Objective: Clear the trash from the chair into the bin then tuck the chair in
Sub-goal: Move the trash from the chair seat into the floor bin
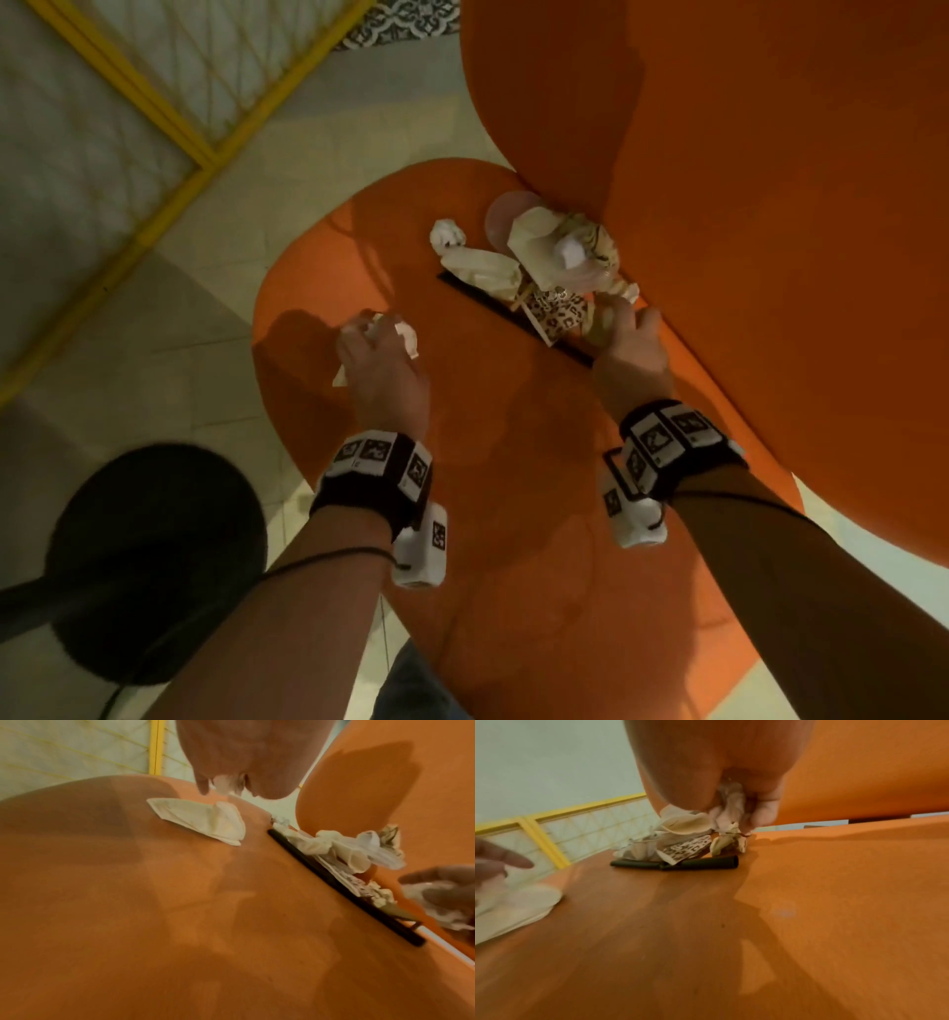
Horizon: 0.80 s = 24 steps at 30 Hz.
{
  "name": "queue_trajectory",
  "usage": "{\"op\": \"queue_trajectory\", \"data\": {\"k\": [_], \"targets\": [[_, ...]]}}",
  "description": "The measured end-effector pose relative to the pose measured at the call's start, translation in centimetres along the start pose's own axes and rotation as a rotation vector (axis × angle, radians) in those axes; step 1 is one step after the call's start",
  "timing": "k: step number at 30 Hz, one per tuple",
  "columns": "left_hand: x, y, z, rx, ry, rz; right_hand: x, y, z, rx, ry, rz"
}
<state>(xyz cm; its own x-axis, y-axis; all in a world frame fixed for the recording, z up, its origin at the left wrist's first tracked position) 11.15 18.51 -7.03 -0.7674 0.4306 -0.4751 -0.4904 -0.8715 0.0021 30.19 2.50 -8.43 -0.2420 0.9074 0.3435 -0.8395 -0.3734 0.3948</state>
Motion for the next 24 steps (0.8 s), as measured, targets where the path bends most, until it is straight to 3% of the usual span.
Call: {"op": "queue_trajectory", "data": {"k": [2, 4, 9, 11, 14, 17, 20, 24], "targets": [[0.6, -0.8, -1.5, 0.190, -0.165, 0.007, 0.1, -1.1, -0.7, 0.082, 0.031, -0.070], [1.0, -0.9, -2.6, 0.347, -0.301, -0.013, 0.3, -1.5, -1.4, 0.088, 0.039, -0.004], [1.2, -1.6, -1.7, 0.268, -0.315, -0.025, 0.3, -2.1, -1.5, 0.090, -0.019, 0.020], [1.3, -2.4, -1.1, 0.245, -0.234, 0.001, 0.5, -2.1, -1.1, 0.117, -0.017, 0.023], [0.8, -3.9, 0.2, 0.148, 0.059, 0.124, -0.3, -1.9, -0.7, 0.126, -0.131, -0.058], [-1.7, -6.4, 1.0, 0.098, 0.339, 0.168, -1.4, -0.9, 0.8, -0.122, -0.490, -0.173], [-5.9, -10.0, 0.6, 0.166, 0.490, 0.062, -0.8, -1.0, 2.4, -0.281, -0.748, -0.192], [-10.9, -13.8, -1.8, 0.386, 0.453, -0.029, 1.4, -3.9, 2.9, -0.167, -0.816, -0.371]]}}
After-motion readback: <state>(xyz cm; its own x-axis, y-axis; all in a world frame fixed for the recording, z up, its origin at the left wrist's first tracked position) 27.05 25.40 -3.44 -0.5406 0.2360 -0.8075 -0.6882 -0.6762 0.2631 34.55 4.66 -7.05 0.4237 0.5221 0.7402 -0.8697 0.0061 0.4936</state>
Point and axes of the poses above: each hand's wrist, its own y-axis away from the middle knuckle, its own z-axis out of the back of the hand, x = y × z, the point moved 4 cm from there along -y, towards the middle knuckle, and after that the axes turned 7 degrees about -z, right-handed, at the moved point
